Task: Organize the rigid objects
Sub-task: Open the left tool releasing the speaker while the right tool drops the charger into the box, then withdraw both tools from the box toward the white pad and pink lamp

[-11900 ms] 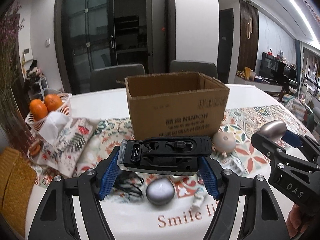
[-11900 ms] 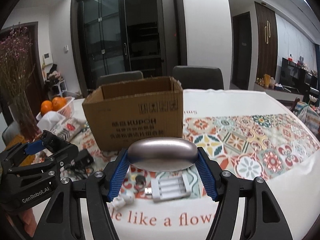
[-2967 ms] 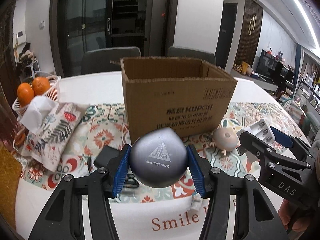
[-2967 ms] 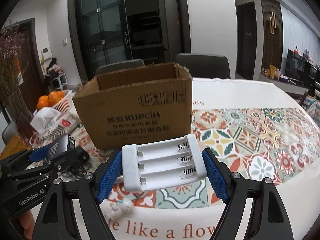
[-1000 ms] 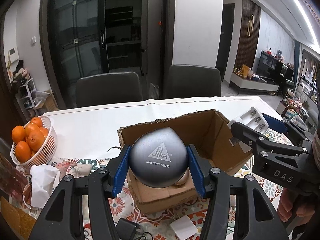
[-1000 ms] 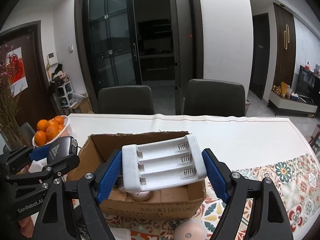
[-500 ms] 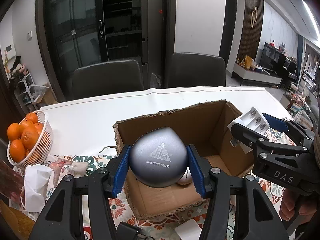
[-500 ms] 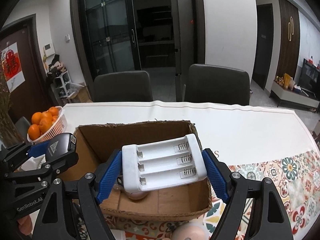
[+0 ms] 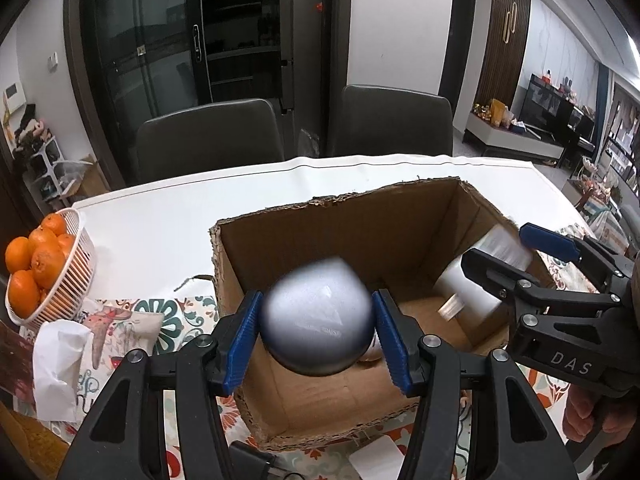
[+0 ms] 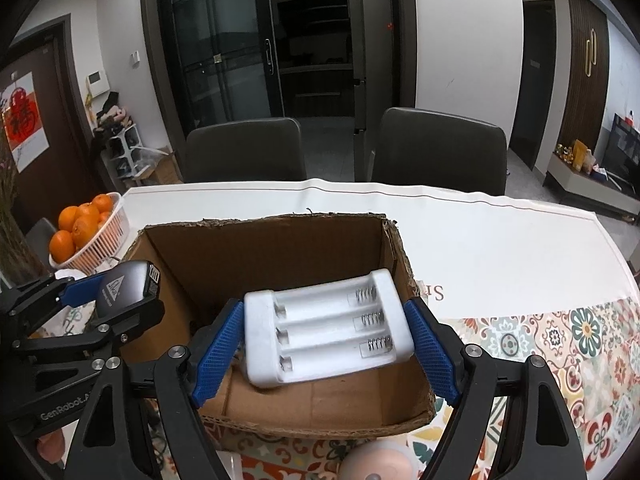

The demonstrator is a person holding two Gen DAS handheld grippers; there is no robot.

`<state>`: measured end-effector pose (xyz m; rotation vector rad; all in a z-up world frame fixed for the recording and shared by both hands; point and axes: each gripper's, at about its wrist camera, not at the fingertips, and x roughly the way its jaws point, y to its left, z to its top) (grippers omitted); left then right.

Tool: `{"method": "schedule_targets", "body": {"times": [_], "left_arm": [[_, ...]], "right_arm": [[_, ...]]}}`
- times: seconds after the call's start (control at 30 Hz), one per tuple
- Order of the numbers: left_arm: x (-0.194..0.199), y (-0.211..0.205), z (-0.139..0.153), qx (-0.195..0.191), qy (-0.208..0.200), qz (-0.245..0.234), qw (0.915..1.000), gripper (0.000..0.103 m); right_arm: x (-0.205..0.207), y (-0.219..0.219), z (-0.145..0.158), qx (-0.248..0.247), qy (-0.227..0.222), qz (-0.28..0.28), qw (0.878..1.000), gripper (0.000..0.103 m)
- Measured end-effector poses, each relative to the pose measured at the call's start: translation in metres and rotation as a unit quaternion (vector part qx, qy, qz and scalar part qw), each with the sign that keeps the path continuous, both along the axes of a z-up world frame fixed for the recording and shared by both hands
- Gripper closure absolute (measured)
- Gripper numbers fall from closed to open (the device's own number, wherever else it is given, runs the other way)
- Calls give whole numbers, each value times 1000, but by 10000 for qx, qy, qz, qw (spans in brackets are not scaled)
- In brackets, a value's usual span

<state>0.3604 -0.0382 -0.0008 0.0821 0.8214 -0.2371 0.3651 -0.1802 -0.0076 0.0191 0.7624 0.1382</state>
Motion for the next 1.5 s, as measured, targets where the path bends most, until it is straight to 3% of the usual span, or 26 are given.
{"method": "schedule_targets", "body": {"times": [0.1,0.9,1.2,1.5], "left_arm": [[-5,-1,5,45,-139,23,9999,43],[-79,5,26,-31,-650,180,9977,39],[-102,-2,24,21,-638,397,9972,29],[-115,-7,4,-140,-215,701,9972,27]], "right_arm": [[-2,-1,1,60,-18,-2,10000,20],[-69,-6,26,13,-715,-100,9974,19],[-91,-16,26,26,-787,-187,9967,15],[-100,-27,13,103,-652,-198,9976,15]]}}
